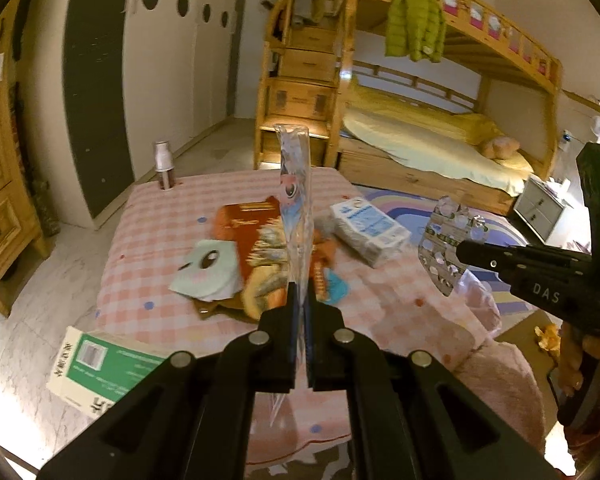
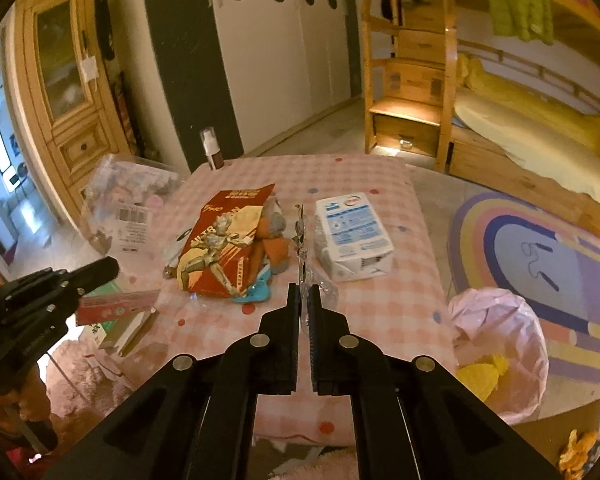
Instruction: Collect trash
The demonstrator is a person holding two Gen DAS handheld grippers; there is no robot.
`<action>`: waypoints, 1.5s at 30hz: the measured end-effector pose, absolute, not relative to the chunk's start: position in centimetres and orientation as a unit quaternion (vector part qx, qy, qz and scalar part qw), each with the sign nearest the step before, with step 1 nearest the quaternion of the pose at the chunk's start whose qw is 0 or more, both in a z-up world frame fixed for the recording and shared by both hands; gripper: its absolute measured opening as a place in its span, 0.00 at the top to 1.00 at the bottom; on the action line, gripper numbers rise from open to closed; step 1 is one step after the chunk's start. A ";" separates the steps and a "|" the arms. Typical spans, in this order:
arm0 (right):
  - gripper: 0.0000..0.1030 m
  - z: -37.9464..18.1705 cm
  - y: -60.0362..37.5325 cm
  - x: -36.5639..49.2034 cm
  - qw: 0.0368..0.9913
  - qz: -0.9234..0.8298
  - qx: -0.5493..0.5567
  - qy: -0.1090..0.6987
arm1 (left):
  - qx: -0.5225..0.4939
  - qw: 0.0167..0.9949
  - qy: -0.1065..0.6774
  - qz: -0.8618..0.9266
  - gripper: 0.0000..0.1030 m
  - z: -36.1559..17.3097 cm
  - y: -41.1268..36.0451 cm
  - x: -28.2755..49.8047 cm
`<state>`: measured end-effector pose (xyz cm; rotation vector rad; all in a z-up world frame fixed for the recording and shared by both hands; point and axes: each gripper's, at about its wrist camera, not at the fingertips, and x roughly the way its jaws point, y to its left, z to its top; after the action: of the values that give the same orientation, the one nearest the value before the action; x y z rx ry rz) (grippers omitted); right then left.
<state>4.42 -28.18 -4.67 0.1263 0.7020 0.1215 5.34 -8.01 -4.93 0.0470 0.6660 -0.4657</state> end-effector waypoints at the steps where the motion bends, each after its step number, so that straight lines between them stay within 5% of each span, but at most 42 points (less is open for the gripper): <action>1: 0.96 -4.7 -28.6 4.0 0.936 0.056 0.067 0.342 | 0.025 0.917 0.324 -0.231 0.99 -5.0 -8.4 5.3; 21: 0.96 -7.9 -44.7 -0.9 0.924 -0.109 0.156 0.332 | 0.111 0.851 0.319 -0.402 0.99 -6.0 -29.1 7.2; 35: 0.95 -15.5 -52.4 3.1 0.891 -0.147 0.212 0.374 | 0.134 0.806 0.352 -0.457 0.99 -9.9 -39.4 10.9; 38: 0.93 -16.9 -53.1 4.1 0.885 -0.148 0.216 0.386 | 0.139 0.806 0.356 -0.453 0.88 -10.5 -40.4 11.2; 41: 0.72 -17.9 -53.7 4.4 0.877 -0.160 0.218 0.396 | 0.130 0.815 0.360 -0.435 0.51 -10.8 -40.1 12.0; 45: 0.65 -17.6 -53.7 3.6 0.876 -0.167 0.221 0.395 | 0.121 0.820 0.361 -0.427 0.51 -10.4 -39.4 12.6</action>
<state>3.57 -53.69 -17.60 0.4622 0.8254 -0.3479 12.63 -39.45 -10.44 0.2583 0.7677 -0.9086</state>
